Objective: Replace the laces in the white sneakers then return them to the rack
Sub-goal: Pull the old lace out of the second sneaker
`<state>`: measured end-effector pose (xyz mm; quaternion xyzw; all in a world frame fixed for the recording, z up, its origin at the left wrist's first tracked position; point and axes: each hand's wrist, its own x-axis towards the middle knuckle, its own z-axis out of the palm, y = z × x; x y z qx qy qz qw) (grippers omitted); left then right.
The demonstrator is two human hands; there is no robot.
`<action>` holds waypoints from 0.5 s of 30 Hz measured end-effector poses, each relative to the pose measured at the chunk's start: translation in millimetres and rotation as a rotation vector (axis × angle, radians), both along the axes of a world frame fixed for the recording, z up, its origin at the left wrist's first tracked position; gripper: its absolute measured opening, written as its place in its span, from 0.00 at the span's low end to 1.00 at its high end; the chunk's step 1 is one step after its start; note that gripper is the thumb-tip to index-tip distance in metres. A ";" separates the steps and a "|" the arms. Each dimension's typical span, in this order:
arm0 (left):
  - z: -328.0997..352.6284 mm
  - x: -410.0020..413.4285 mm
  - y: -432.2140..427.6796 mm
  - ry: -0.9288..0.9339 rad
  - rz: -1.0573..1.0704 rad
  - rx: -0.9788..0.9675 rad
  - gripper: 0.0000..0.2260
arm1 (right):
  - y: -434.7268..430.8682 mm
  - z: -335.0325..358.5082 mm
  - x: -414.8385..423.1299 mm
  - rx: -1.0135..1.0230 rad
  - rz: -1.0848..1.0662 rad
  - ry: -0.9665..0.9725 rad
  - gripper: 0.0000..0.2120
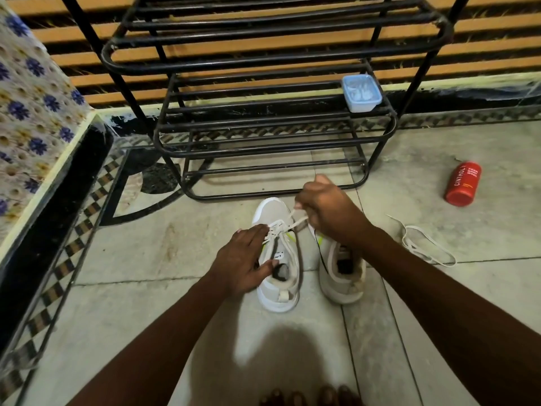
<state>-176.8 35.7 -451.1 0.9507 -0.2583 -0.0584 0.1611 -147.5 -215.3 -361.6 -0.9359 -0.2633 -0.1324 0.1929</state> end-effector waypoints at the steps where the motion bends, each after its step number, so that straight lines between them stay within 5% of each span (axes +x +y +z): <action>1: -0.4 -0.1 0.0 0.001 -0.003 -0.008 0.35 | -0.3 3.7 -0.2 0.145 -0.090 -0.074 0.06; 4: -1.6 -0.2 0.5 0.007 -0.003 -0.019 0.36 | -0.1 8.4 -4.4 0.552 -0.410 -0.150 0.07; 7: -0.7 0.0 0.3 0.017 0.000 -0.016 0.39 | -4.0 10.3 -3.1 1.008 -0.415 0.158 0.07; 15: 1.6 4.8 -6.5 0.144 0.137 -0.170 0.35 | 15.6 -32.9 -29.0 0.599 -0.435 0.322 0.07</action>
